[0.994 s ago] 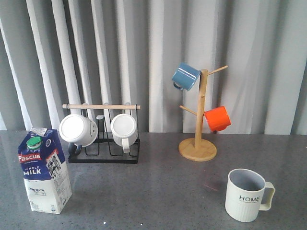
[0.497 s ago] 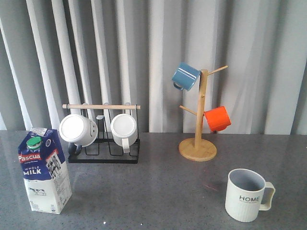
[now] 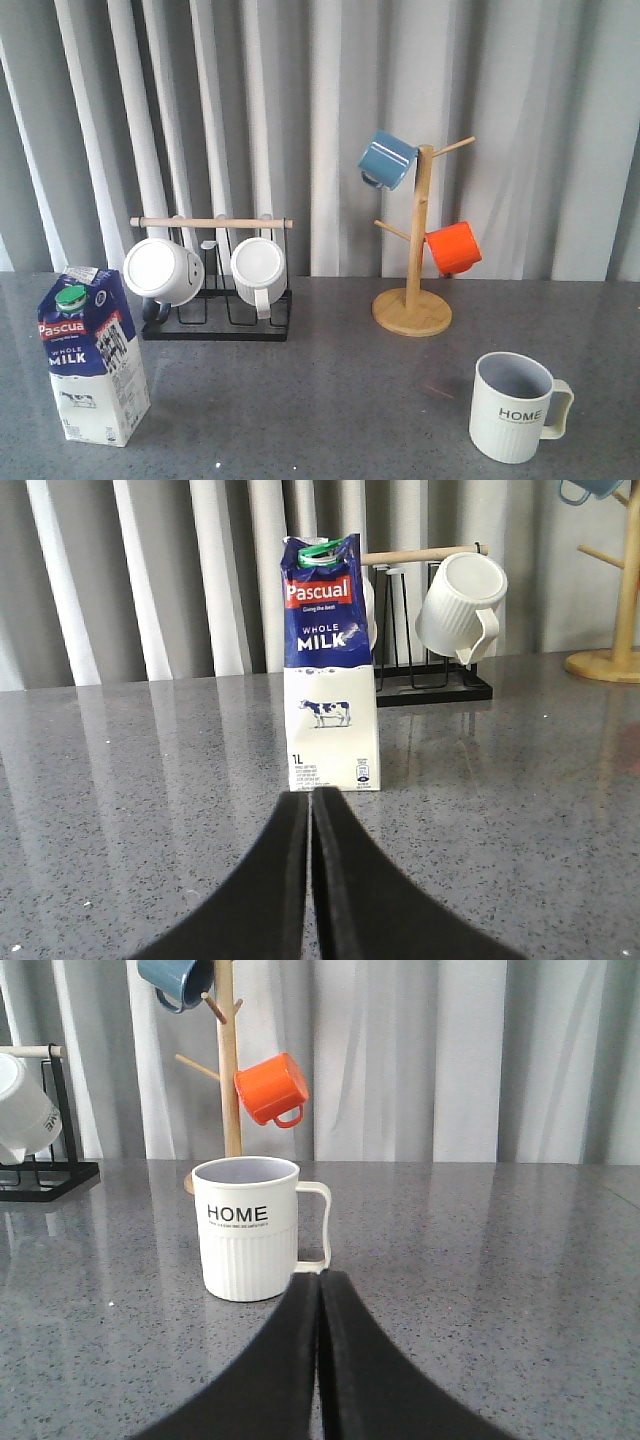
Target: Place milk next to cup
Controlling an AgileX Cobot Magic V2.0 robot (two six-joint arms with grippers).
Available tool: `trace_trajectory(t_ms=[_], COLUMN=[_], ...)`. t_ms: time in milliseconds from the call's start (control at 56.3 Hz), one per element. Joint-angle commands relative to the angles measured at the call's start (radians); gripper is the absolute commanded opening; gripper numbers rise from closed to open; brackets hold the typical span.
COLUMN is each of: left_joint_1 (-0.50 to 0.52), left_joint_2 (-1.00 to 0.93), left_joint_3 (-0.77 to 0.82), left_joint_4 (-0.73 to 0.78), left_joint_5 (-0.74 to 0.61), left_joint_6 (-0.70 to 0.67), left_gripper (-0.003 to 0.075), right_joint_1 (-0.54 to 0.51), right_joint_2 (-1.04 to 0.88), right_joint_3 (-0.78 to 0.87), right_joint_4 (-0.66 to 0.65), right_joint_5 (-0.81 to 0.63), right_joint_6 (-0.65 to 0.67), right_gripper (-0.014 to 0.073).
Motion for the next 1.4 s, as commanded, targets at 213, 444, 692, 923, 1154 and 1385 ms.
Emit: trace_trajectory(t_ms=[213,444,692,923,1154,1385], left_joint_1=[-0.003,-0.003,-0.003,-0.003,-0.003,-0.003], left_joint_2=[-0.01,0.2,0.664,0.777,0.777,0.777], left_joint_3=[-0.022,-0.255,-0.609,-0.667,-0.667,-0.667], left_joint_4=[-0.002,-0.002,-0.002,-0.002,-0.002,-0.002], left_joint_5=[-0.28,-0.259,-0.072,-0.059,-0.102,-0.152], left_joint_6=[0.015,-0.008,-0.063,-0.153,-0.16,-0.167], left_gripper=[-0.0006,-0.0006,-0.0006,-0.0006,0.0041,0.0328], right_joint_1=[0.002,0.002,0.002,0.002,0.002,0.002], right_joint_2=[-0.017,0.196,0.681,0.754,0.754,0.761], right_joint_3=[0.001,-0.236,-0.464,-0.479,-0.498,-0.528], right_joint_4=[0.011,-0.035,0.112,0.228,0.169,0.169], right_joint_5=[-0.354,-0.269,-0.189,-0.168,-0.173,-0.134], right_joint_6=[0.048,-0.047,-0.057,-0.063,-0.132,-0.211], right_gripper=[-0.0008,-0.0008,-0.0008,-0.0008,0.005,0.0374])
